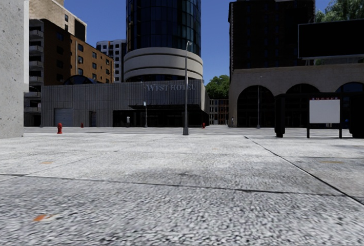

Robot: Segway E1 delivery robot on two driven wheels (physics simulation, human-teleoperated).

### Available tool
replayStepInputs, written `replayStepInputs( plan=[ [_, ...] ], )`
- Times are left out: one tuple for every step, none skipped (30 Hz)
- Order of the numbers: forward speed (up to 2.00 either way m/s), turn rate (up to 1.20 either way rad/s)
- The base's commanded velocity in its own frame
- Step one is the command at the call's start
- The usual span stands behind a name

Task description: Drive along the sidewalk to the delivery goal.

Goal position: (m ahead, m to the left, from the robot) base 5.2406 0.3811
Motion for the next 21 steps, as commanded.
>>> replayStepInputs(
  plan=[
    [2.00, 0.03],
    [2.00, 0.52],
    [2.00, 0.69],
    [2.00, 0.69],
    [2.00, 0.94],
    [2.00, 1.20],
    [2.00, 1.20],
    [2.00, 1.20],
    [2.00, 1.20],
    [2.00, 1.20],
    [2.00, 0.72],
    [2.00, 0.23],
    [2.00, 0.08],
    [2.00, 0.08],
    [2.00, 0.03],
    [2.00, 0.01],
    [2.00, 0.00],
    [2.00, 0.00],
    [2.00, 0.00],
    [2.00, 0.00],
    [2.00, 0.00]
  ],
)
